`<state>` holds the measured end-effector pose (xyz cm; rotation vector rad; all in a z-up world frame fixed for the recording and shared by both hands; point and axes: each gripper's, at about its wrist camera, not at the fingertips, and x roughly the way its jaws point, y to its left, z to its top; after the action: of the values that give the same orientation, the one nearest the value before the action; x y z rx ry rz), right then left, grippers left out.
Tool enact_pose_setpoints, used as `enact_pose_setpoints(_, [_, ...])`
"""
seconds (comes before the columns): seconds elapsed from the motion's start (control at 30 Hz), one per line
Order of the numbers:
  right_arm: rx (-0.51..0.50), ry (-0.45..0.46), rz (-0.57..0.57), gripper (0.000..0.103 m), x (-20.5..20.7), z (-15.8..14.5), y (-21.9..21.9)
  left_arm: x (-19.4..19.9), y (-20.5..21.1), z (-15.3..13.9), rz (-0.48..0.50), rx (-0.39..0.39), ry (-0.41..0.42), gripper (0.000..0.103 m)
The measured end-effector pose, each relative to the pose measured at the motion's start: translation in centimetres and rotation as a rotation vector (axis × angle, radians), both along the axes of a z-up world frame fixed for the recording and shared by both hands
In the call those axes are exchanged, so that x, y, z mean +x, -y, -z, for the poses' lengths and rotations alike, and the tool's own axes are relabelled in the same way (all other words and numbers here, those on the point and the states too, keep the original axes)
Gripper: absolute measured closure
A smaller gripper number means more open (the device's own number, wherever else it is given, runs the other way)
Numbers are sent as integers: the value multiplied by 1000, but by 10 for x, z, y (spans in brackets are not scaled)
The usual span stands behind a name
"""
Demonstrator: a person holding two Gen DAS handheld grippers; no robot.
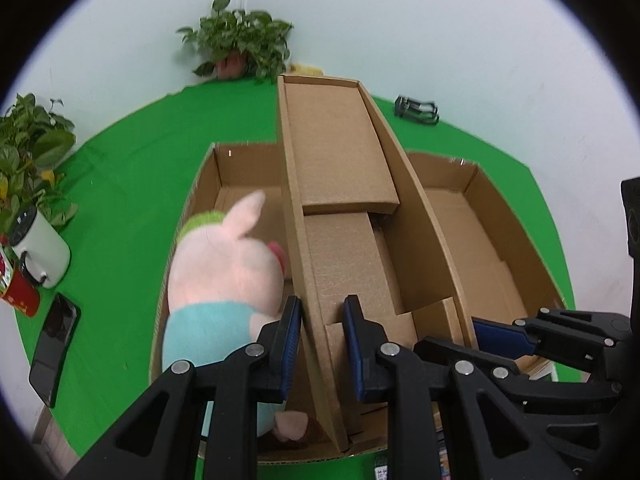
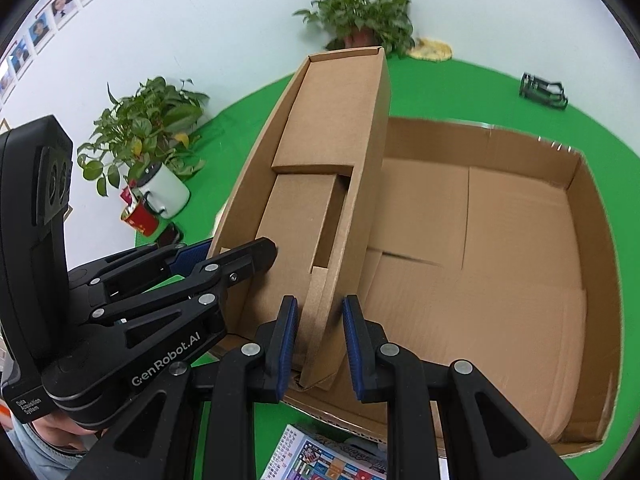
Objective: Organize objects
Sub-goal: 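Lift the insert tray upright and carry it over the large box, then lower the insert tray into the box beside the pig and release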
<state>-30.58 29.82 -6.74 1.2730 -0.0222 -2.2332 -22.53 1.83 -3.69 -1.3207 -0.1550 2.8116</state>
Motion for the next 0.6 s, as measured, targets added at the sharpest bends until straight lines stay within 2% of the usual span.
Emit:
enact_pose_setpoints(0.17, [0, 78, -5, 82, -7, 23, -4, -3, 0, 18, -2, 15, 75, 82])
enact_pose_setpoints(0.33, [9, 154, -11, 81, -10, 46, -4, -6, -4, 33, 7, -21, 125, 82])
enact_pose_setpoints(0.53, [-12, 262, 3, 79, -18, 79, -4, -12, 1, 56, -1, -5, 198, 82])
enact_pose_setpoints(0.6, [-34, 312, 6, 78, -22, 88, -4, -11, -1, 56, 5, -22, 202, 81])
